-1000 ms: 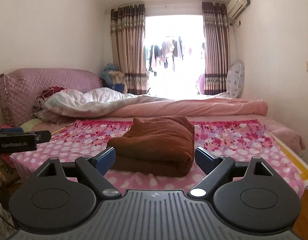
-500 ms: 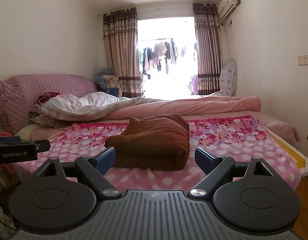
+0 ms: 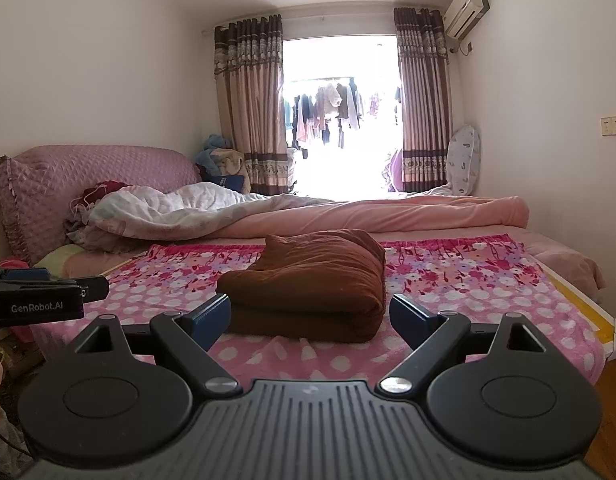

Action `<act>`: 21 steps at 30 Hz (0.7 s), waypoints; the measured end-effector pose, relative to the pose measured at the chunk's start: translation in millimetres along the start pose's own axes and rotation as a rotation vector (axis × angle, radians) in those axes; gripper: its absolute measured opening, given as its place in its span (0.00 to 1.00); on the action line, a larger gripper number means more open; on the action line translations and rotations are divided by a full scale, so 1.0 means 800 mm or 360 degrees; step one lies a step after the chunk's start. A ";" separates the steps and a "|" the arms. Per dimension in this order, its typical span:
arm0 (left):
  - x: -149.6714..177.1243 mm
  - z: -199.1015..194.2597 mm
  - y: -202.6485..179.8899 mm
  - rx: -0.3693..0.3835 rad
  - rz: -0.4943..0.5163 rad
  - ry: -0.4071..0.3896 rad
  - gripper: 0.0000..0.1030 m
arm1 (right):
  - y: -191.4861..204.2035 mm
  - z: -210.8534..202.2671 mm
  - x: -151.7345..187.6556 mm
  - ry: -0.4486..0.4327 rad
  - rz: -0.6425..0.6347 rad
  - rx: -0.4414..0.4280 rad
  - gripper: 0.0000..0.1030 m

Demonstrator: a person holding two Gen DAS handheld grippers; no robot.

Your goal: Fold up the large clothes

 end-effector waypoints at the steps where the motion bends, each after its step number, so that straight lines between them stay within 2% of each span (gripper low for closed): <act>1: 0.000 0.000 0.001 0.0003 0.0001 0.0000 0.84 | 0.000 0.000 0.000 0.0000 0.0000 0.0000 1.00; 21: 0.003 -0.001 0.008 0.0004 0.0007 -0.0001 0.84 | -0.002 -0.003 -0.003 0.0002 -0.0013 -0.0016 1.00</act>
Point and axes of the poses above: each gripper's, at about its wrist camera, not at the fingertips, and z roughly the way its jaws point, y to its left, x to its underside, the point moved 10 cm from there along z, roughly the way its jaws point, and after that the axes turned 11 degrees about y, right-handed, at the moved point
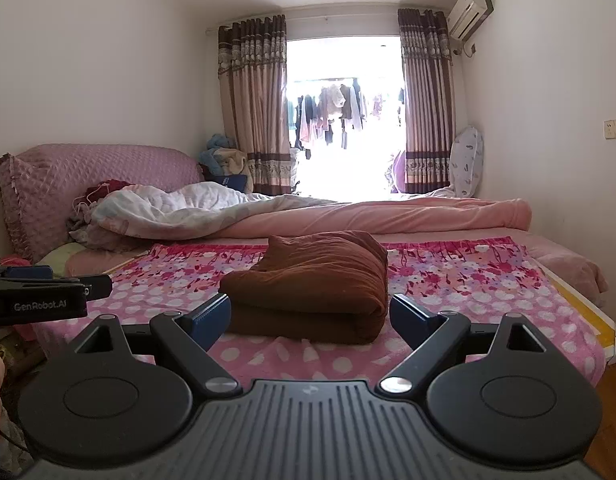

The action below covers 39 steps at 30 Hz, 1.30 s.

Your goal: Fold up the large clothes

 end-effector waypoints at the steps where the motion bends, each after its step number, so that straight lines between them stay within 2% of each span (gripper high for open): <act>1: 0.000 0.000 0.000 -0.0001 -0.0001 0.0002 0.84 | -0.001 0.000 0.000 0.0001 -0.0001 -0.0003 1.00; 39: 0.005 0.008 0.003 -0.0022 -0.0008 0.0050 0.84 | -0.004 0.006 0.004 0.0025 -0.0008 -0.0019 1.00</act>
Point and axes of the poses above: each gripper's, at about its wrist camera, not at the fingertips, and z roughly the way its jaws point, y to its left, x to its underside, the point moved 10 cm from there along z, roughly the way its jaws point, and after that the axes turned 11 degrees about y, right-handed, at the moved point
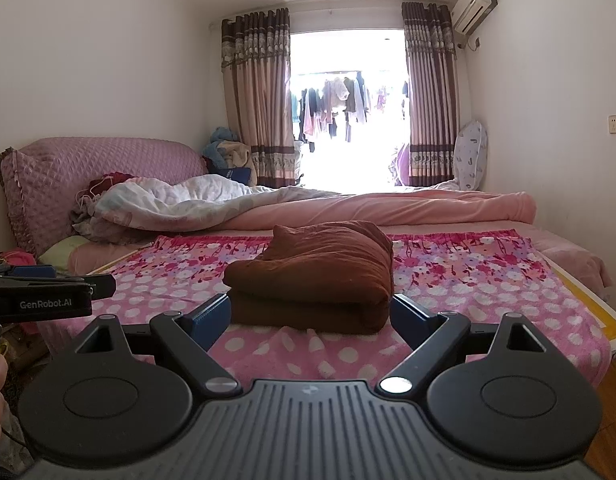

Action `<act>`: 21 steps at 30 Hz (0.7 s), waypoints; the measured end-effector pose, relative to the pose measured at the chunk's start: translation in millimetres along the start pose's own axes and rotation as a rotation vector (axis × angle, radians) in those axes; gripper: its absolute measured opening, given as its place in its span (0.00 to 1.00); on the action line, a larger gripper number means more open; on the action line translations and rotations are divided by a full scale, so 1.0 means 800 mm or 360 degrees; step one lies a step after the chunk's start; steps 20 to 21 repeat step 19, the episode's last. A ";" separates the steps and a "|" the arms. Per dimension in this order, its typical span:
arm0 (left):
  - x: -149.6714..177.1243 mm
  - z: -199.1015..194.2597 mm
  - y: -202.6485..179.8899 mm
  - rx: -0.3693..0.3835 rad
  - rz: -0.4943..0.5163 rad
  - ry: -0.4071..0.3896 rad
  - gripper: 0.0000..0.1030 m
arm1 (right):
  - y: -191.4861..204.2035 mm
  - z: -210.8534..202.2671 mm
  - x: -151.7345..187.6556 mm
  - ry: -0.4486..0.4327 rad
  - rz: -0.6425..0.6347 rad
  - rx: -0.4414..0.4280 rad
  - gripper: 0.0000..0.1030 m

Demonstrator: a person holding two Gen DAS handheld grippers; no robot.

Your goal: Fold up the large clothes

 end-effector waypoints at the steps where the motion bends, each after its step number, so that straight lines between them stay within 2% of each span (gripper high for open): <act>1: 0.000 0.000 0.000 -0.0001 0.0000 0.0000 0.84 | 0.000 0.000 0.000 0.0000 0.0000 0.0000 1.00; 21: -0.007 0.007 0.006 -0.0006 -0.0043 0.0004 0.84 | -0.002 0.001 -0.001 -0.0012 0.0013 -0.0001 1.00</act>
Point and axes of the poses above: each gripper's, at about its wrist camera, not at the fingertips, and z roughly the way its jaws point, y to its left, x to its underside, the point moved 10 cm from there along z, roughly the way its jaws point, and after that the axes turned 11 degrees about y, right-handed, at the moved point
